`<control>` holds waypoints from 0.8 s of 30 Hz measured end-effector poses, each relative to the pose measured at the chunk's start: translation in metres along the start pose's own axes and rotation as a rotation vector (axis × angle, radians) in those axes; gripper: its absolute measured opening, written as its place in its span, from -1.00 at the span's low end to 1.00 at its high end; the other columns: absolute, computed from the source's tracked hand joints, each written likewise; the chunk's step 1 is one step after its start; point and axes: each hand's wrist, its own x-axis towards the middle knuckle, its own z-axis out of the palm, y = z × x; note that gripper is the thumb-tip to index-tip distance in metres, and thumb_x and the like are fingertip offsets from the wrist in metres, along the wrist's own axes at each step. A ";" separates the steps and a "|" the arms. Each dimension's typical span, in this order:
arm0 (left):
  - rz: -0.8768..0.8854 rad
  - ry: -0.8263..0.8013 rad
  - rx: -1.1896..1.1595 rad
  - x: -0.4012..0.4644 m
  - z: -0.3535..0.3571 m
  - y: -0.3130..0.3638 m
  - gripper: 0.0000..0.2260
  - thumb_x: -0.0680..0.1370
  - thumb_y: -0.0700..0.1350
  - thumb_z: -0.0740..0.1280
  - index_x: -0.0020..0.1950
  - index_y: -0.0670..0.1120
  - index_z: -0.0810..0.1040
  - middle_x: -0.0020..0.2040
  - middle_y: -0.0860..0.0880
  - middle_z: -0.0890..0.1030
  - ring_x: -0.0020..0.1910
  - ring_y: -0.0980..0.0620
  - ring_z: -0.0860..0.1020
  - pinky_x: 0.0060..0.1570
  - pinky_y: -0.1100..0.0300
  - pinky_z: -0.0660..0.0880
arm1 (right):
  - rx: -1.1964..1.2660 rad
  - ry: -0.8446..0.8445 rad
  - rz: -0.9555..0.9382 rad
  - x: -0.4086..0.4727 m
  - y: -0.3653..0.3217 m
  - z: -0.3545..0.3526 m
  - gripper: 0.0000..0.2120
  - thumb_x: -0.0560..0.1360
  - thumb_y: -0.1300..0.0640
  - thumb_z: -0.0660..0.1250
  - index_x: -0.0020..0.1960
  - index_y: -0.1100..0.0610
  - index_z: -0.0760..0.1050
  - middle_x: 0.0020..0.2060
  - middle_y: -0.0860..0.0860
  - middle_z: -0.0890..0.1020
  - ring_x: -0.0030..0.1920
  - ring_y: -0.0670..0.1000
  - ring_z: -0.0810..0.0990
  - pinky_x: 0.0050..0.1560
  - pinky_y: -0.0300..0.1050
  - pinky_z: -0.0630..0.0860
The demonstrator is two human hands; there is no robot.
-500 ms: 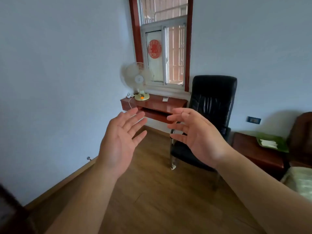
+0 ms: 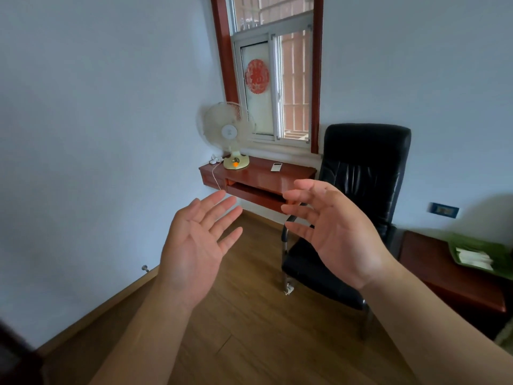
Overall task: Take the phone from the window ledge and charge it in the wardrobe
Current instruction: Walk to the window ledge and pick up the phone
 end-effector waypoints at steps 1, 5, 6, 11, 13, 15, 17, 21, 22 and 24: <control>0.010 0.016 0.003 0.008 0.000 -0.002 -0.56 0.52 0.13 0.20 0.30 -0.07 0.54 0.27 -0.07 0.62 0.26 -0.07 0.55 0.24 -0.11 0.40 | 0.001 0.002 -0.001 0.008 0.002 -0.004 -0.63 0.47 -0.02 0.27 0.21 0.10 0.55 0.10 0.09 0.66 0.19 0.17 0.59 0.08 0.02 0.57; -0.001 0.037 0.006 0.040 -0.002 -0.011 -0.53 0.50 0.13 0.22 0.33 -0.06 0.51 0.25 -0.05 0.63 0.25 -0.05 0.56 0.22 -0.08 0.45 | 0.035 -0.003 0.008 0.042 0.013 -0.016 -0.65 0.48 0.00 0.26 0.20 0.11 0.55 0.08 0.08 0.67 0.17 0.16 0.60 0.07 0.01 0.59; -0.004 0.041 0.014 0.049 -0.004 -0.013 -0.53 0.49 0.14 0.21 0.33 -0.06 0.51 0.25 -0.04 0.63 0.25 -0.05 0.56 0.22 -0.08 0.45 | 0.050 0.000 0.007 0.051 0.016 -0.018 -0.65 0.49 0.02 0.24 0.20 0.12 0.55 0.08 0.09 0.66 0.17 0.16 0.61 0.08 0.01 0.59; 0.010 0.083 0.039 0.103 -0.022 -0.022 -0.53 0.49 0.13 0.21 0.32 -0.05 0.52 0.24 -0.01 0.64 0.23 0.00 0.57 0.22 -0.07 0.44 | 0.062 0.013 0.010 0.104 0.035 -0.022 -0.67 0.51 0.04 0.21 0.19 0.13 0.55 0.11 0.13 0.65 0.17 0.17 0.61 0.08 0.02 0.59; 0.009 0.081 0.037 0.125 -0.033 -0.026 -0.52 0.48 0.14 0.20 0.32 -0.05 0.52 0.24 -0.01 0.64 0.24 0.01 0.57 0.22 -0.06 0.44 | 0.047 0.024 0.009 0.127 0.046 -0.023 -0.66 0.50 0.04 0.21 0.20 0.15 0.55 0.12 0.14 0.65 0.17 0.18 0.61 0.12 0.06 0.57; 0.005 0.073 0.026 0.150 -0.048 -0.030 -0.52 0.48 0.14 0.20 0.32 -0.04 0.52 0.24 -0.01 0.64 0.24 0.01 0.57 0.19 -0.03 0.46 | 0.033 0.038 0.003 0.152 0.057 -0.024 -0.66 0.50 0.04 0.22 0.20 0.15 0.55 0.10 0.14 0.66 0.17 0.18 0.60 0.14 0.09 0.54; 0.001 0.071 0.005 0.177 -0.065 -0.031 -0.52 0.47 0.13 0.21 0.31 -0.04 0.53 0.25 -0.02 0.64 0.23 0.01 0.57 0.13 0.00 0.50 | 0.016 0.057 -0.002 0.181 0.069 -0.024 -0.65 0.50 0.03 0.24 0.20 0.15 0.56 0.10 0.13 0.66 0.16 0.17 0.61 0.15 0.11 0.54; -0.012 0.059 -0.012 0.239 -0.100 -0.025 -0.54 0.47 0.13 0.19 0.29 -0.03 0.54 0.22 -0.01 0.65 0.22 0.01 0.58 0.04 0.07 0.57 | -0.016 0.082 0.011 0.252 0.089 -0.016 -0.65 0.46 0.00 0.30 0.17 0.13 0.58 0.07 0.12 0.67 0.11 0.14 0.64 0.10 0.04 0.57; -0.014 0.056 -0.010 0.255 -0.109 -0.021 -0.54 0.46 0.13 0.19 0.29 -0.03 0.54 0.22 -0.01 0.65 0.22 0.00 0.58 0.06 0.05 0.55 | -0.016 0.079 0.007 0.271 0.094 -0.013 -0.67 0.45 0.00 0.31 0.15 0.13 0.60 0.04 0.12 0.68 0.09 0.13 0.65 0.09 0.03 0.57; -0.013 0.050 -0.008 0.287 -0.128 -0.014 -0.54 0.46 0.12 0.20 0.28 -0.04 0.54 0.22 -0.02 0.65 0.22 -0.01 0.58 0.10 0.02 0.50 | -0.027 0.065 -0.021 0.309 0.105 -0.007 -0.71 0.49 0.02 0.28 0.12 0.12 0.61 0.02 0.12 0.68 0.08 0.14 0.64 0.11 0.06 0.56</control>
